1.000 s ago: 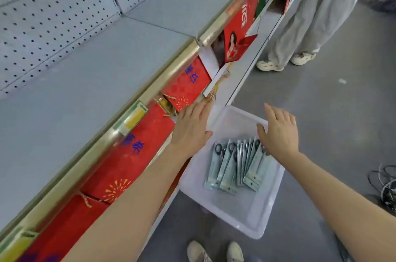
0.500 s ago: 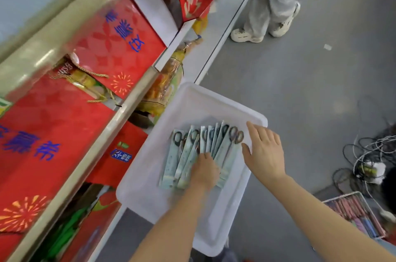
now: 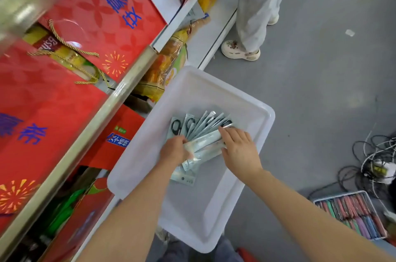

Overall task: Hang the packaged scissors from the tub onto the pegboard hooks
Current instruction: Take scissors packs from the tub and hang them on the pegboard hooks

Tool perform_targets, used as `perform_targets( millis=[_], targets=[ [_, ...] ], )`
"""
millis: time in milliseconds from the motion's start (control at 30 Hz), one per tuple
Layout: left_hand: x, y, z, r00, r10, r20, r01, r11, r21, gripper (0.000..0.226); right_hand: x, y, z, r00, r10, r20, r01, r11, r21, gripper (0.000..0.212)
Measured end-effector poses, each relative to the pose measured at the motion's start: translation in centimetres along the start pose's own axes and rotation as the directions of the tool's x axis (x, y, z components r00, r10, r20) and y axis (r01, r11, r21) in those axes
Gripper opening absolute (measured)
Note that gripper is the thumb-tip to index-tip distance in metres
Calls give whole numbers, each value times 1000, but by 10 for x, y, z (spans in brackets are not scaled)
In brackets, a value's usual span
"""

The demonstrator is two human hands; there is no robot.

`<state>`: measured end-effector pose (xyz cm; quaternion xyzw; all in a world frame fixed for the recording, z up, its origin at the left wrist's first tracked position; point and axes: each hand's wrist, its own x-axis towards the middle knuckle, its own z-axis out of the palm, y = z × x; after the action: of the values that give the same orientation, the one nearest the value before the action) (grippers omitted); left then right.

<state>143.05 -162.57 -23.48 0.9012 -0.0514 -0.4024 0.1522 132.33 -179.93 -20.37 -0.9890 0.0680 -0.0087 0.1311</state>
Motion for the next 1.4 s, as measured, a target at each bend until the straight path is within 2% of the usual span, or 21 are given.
perform_targets(
  millis=[133,233,300,367,400,433,467,500,533,567,600,633,700,800,867,933,1000,1100,1200,1267,1400],
  targets=[
    [13,-13,-45,989,64,132,-97,961,258,40,17,-22,30,980,-85,179,82,996,22,64],
    [20,-17,-60,992,114,52,-125,931,343,35,22,-37,50,955,-74,288,68,997,29,55],
    [16,-21,-55,982,160,-105,-122,946,301,42,23,-46,59,958,-4,286,-1,1000,17,55],
    [4,-30,-33,892,237,-386,-155,960,232,50,22,-53,65,964,60,260,-64,998,5,61],
    [-6,-34,-18,830,214,-516,-143,974,175,56,20,-56,68,970,79,230,-80,997,-6,63],
    [-15,-37,-1,778,126,-616,-94,992,84,62,19,-58,70,975,98,201,-98,995,-10,63],
    [-22,-41,18,738,-25,-674,-30,997,-71,67,18,-60,72,979,115,169,-116,993,-2,60],
    [-30,-41,35,715,-213,-666,28,960,-278,68,17,-60,75,980,136,143,-140,990,22,56],
    [-37,-39,49,715,-386,-583,57,863,-502,68,17,-60,78,980,161,118,-167,985,49,52],
    [-41,-35,61,743,-496,-449,76,730,-679,66,17,-59,80,976,194,101,-202,976,81,48],
    [-43,-29,70,785,-523,-332,91,628,-773,65,19,-58,82,969,229,92,-239,963,123,44],
    [-44,-25,76,821,-507,-264,103,585,-804,64,22,-58,83,957,269,110,-285,942,175,41],
    [-40,-19,81,828,-521,-210,110,517,-849,58,29,-57,82,907,372,195,-416,862,291,32],
    [-30,-22,83,788,-607,-100,93,279,-956,47,40,-53,72,797,515,316,-598,599,532,19],
    [-26,-25,84,782,-621,-54,120,235,-965,53,42,-48,63,766,513,387,-624,446,642,13],
    [-24,-22,81,767,-642,-10,134,174,-976,55,41,-41,55,778,495,387,-604,422,676,12],
    [-31,-13,71,752,-658,-32,126,192,-973,41,41,-33,51,792,490,364,-585,439,682,13],
    [-43,-9,61,741,-642,-195,125,418,-900,18,39,-30,43,803,457,383,-579,445,683,17],
    [-60,-12,46,741,-596,-309,97,551,-829,16,36,-42,30,841,395,370,-529,458,715,31],
    [-71,-18,31,727,-568,-387,-7,557,-831,13,39,-56,17,865,370,340,-487,453,747,40],
    [-98,-29,-11,692,-540,-479,-267,426,-865,24,57,-96,-17,911,313,269,-387,421,820,40]
  ],
)
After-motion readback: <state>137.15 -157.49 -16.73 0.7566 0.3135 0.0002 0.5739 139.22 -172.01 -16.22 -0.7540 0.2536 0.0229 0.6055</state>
